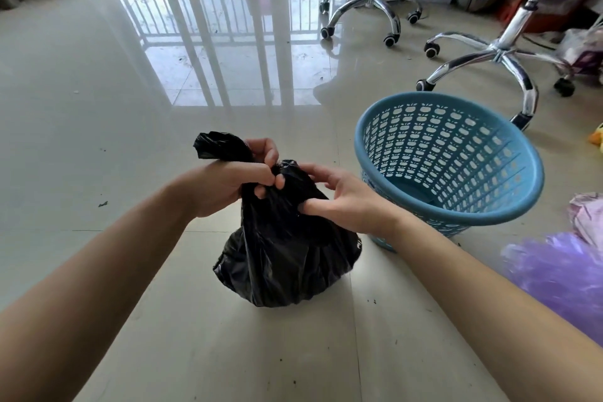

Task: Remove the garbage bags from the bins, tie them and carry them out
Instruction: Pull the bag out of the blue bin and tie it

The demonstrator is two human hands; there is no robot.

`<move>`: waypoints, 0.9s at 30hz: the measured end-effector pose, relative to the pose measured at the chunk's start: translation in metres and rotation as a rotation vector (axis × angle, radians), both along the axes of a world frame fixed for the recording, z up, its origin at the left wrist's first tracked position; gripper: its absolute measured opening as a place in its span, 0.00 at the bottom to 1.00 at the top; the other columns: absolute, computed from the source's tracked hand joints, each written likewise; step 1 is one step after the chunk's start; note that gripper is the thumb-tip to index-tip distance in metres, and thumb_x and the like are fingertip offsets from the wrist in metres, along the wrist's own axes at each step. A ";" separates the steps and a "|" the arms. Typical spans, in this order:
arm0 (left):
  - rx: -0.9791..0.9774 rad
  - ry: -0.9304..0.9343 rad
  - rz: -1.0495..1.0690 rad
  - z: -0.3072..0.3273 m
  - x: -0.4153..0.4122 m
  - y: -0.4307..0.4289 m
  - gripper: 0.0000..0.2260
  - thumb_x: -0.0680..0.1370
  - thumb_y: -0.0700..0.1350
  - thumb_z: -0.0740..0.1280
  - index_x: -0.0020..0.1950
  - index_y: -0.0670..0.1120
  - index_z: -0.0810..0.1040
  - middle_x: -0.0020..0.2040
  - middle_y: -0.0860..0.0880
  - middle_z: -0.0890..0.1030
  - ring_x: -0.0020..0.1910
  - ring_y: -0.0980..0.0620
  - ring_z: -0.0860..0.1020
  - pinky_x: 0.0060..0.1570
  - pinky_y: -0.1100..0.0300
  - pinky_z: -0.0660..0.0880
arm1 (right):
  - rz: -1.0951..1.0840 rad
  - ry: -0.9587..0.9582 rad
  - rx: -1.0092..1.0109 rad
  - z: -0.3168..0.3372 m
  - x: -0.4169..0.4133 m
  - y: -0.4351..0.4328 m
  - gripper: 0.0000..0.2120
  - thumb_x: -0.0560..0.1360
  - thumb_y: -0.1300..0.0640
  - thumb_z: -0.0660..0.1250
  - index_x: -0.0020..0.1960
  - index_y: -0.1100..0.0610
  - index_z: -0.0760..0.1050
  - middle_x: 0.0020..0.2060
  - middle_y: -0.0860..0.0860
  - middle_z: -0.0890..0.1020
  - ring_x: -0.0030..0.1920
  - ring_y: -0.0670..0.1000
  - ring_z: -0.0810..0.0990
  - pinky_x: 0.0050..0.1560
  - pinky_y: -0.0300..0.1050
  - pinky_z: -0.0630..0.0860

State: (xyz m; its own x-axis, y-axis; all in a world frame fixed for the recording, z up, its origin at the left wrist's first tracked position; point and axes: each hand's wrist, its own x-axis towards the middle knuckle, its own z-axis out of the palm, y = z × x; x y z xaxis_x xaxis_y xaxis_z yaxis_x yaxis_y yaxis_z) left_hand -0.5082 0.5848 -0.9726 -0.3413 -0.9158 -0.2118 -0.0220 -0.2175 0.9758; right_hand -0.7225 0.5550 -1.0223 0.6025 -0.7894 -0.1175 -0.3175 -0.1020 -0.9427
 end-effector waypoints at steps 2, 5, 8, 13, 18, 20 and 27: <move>-0.014 -0.126 -0.010 -0.002 0.000 0.000 0.09 0.68 0.32 0.63 0.37 0.47 0.70 0.37 0.46 0.80 0.29 0.52 0.70 0.32 0.63 0.68 | -0.040 -0.044 0.092 -0.001 -0.001 -0.001 0.13 0.75 0.62 0.68 0.56 0.49 0.82 0.44 0.47 0.84 0.45 0.46 0.82 0.50 0.39 0.77; -0.026 -0.292 0.033 -0.010 0.001 -0.001 0.06 0.68 0.35 0.65 0.39 0.45 0.71 0.39 0.45 0.83 0.31 0.52 0.74 0.34 0.63 0.69 | -0.117 0.043 -0.002 -0.007 -0.006 -0.006 0.09 0.70 0.50 0.68 0.48 0.51 0.83 0.45 0.47 0.81 0.48 0.49 0.80 0.55 0.48 0.76; -0.061 -0.357 0.198 -0.020 -0.006 -0.003 0.08 0.73 0.31 0.67 0.40 0.44 0.74 0.35 0.45 0.84 0.33 0.51 0.80 0.33 0.64 0.74 | -0.151 0.051 -0.015 -0.006 -0.009 -0.004 0.08 0.71 0.49 0.69 0.47 0.49 0.82 0.50 0.49 0.79 0.52 0.49 0.80 0.61 0.49 0.76; -0.197 -0.355 0.492 -0.032 -0.010 -0.001 0.09 0.72 0.29 0.70 0.39 0.43 0.80 0.39 0.41 0.84 0.39 0.48 0.83 0.44 0.55 0.79 | -0.128 -0.077 0.162 -0.007 -0.017 0.002 0.08 0.76 0.59 0.70 0.55 0.53 0.82 0.49 0.53 0.87 0.53 0.54 0.85 0.61 0.53 0.80; -0.117 -0.033 0.638 -0.033 -0.016 -0.001 0.14 0.72 0.27 0.68 0.33 0.44 0.77 0.49 0.43 0.82 0.51 0.45 0.82 0.50 0.54 0.80 | -0.095 -0.135 0.253 -0.015 -0.012 0.010 0.08 0.77 0.58 0.72 0.56 0.56 0.81 0.52 0.57 0.86 0.52 0.53 0.85 0.62 0.54 0.79; -0.028 0.196 0.589 -0.029 -0.016 -0.002 0.14 0.73 0.27 0.66 0.33 0.44 0.74 0.49 0.44 0.81 0.51 0.45 0.82 0.48 0.54 0.81 | -0.064 -0.159 0.275 -0.020 -0.009 0.014 0.08 0.78 0.58 0.71 0.57 0.57 0.81 0.52 0.56 0.86 0.54 0.54 0.85 0.62 0.53 0.79; 0.008 0.449 0.526 -0.025 -0.019 0.000 0.17 0.73 0.27 0.66 0.34 0.46 0.66 0.42 0.46 0.81 0.47 0.48 0.82 0.48 0.58 0.81 | -0.004 -0.151 0.315 -0.020 -0.006 0.017 0.15 0.80 0.46 0.67 0.57 0.57 0.82 0.52 0.51 0.86 0.55 0.51 0.84 0.66 0.53 0.76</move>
State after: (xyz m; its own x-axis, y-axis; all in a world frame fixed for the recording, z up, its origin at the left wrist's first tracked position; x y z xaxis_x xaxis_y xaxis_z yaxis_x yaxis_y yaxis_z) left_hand -0.5270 0.5849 -0.9974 0.0914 -0.9826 -0.1617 0.4940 -0.0963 0.8641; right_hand -0.7282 0.5715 -1.0427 0.6288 -0.7309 -0.2654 -0.1723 0.2019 -0.9641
